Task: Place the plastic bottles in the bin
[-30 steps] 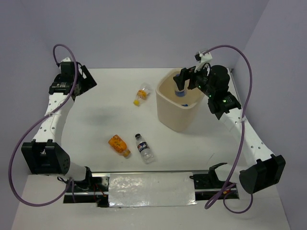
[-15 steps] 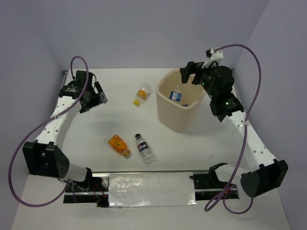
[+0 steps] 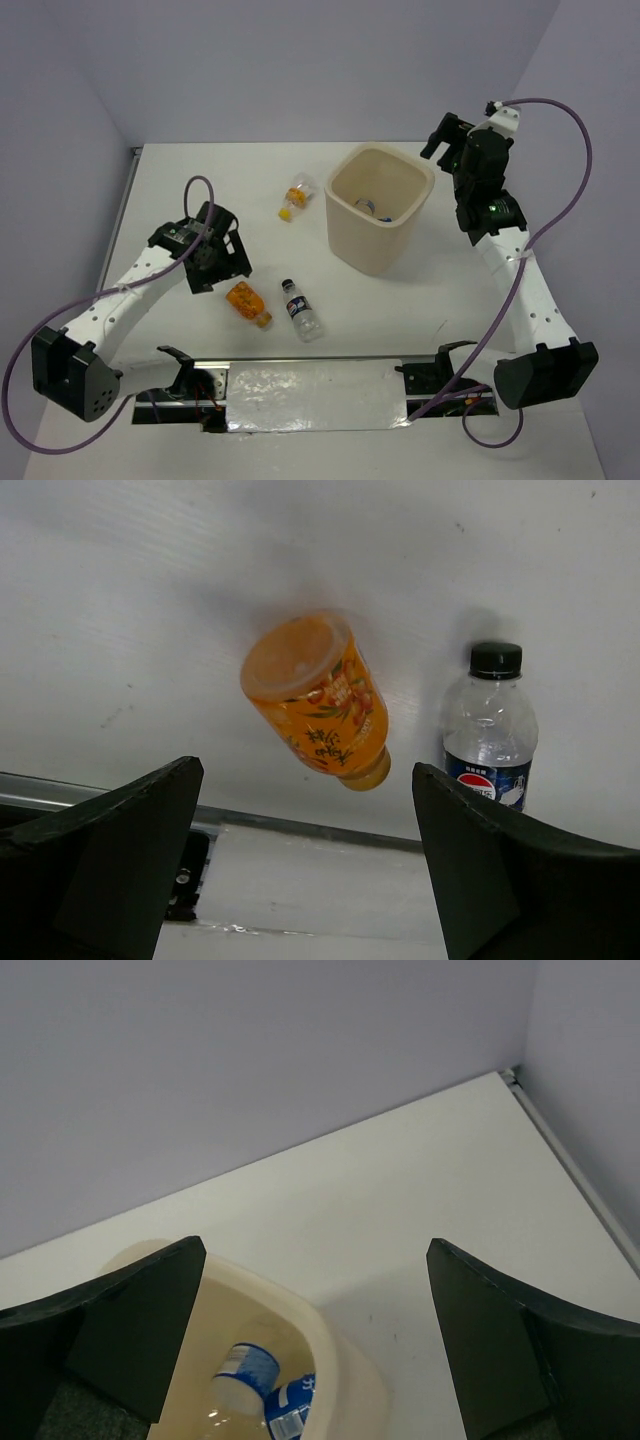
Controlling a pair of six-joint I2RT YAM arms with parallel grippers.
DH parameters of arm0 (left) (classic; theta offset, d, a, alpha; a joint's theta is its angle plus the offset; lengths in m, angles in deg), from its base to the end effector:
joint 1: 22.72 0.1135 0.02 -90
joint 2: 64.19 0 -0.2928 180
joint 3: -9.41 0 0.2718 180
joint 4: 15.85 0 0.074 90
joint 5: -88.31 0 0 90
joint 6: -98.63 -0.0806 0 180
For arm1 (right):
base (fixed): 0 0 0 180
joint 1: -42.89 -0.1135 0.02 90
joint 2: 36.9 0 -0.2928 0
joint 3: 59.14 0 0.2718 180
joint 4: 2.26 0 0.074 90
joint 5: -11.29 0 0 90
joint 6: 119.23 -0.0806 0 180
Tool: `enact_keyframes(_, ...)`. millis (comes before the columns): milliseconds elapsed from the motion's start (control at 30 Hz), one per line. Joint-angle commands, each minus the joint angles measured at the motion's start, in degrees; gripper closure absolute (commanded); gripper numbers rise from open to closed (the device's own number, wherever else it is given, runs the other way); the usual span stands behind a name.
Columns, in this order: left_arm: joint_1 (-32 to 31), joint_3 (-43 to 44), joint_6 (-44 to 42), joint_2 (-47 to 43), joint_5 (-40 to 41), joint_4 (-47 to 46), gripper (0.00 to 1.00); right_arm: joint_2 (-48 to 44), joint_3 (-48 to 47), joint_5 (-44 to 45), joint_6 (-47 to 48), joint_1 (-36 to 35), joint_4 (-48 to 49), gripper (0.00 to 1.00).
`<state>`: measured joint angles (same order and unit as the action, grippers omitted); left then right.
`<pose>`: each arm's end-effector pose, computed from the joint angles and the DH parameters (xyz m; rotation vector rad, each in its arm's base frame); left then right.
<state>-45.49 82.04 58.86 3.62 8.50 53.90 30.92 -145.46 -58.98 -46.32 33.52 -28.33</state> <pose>0.2316 -0.0818 0.2686 -0.6881 2.5923 -0.1624 0.3160 0.0246 0.4511 0.3675 1.6551 0.0523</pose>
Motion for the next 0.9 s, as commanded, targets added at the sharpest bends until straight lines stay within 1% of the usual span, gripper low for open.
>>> enact_keyframes(0,-3.68,-2.04,6.97,0.74,-0.36,-3.55,0.01,-2.07,0.16,0.68,-4.71,2.51,-1.79,0.00)
enact_keyframes(33,-5.34,-2.48,8.28,1.27,-0.27,-4.34,0.01,-2.24,0.52,-0.21,-4.19,2.86,-2.06,0.00)
enact_keyframes(133,-7.03,-4.24,10.14,2.06,1.23,-6.89,0.01,-2.42,1.05,-2.23,-2.26,3.65,-3.63,0.00)
enact_keyframes(233,-7.20,-6.08,12.16,2.85,2.63,-7.59,0.01,-2.95,2.45,-1.97,-1.03,3.74,-3.91,0.00)
enact_keyframes(333,-7.73,-8.19,13.39,3.82,3.25,-9.09,0.01,-4.26,4.56,-1.45,-0.32,3.74,-2.15,0.00)
enact_keyframes(500,-8.09,-9.95,14.01,7.15,4.74,-9.97,0.01,-4.27,5.18,-0.74,0.64,3.74,-1.97,0.00)
enact_keyframes(633,-8.44,-11.54,13.40,9.44,3.78,-13.91,0.01,-3.57,5.27,-0.83,0.91,3.74,-2.06,0.00)
enact_keyframes(700,-9.14,-11.27,12.96,11.45,3.43,-14.36,0.04,-3.39,5.18,-0.83,1.00,3.74,-2.06,0.00)
enact_keyframes(767,-9.58,-10.40,12.78,12.52,3.95,-14.45,0.10,-3.04,5.09,-0.66,1.52,3.74,-2.06,0.00)
enact_keyframes(800,-9.67,-10.05,12.43,13.48,4.22,-14.28,0.19,-2.86,5.01,-0.22,1.96,3.74,-2.06,0.00)
enact_keyframes(833,-9.67,-8.74,12.25,13.92,5.00,-13.93,0.25,-2.77,4.92,-0.21,2.23,3.74,-2.15,0.00)
enact_keyframes(867,-9.75,-7.85,12.08,14.19,5.53,-12.62,0.29,-2.51,4.66,-0.21,2.58,3.74,-2.15,0.00)
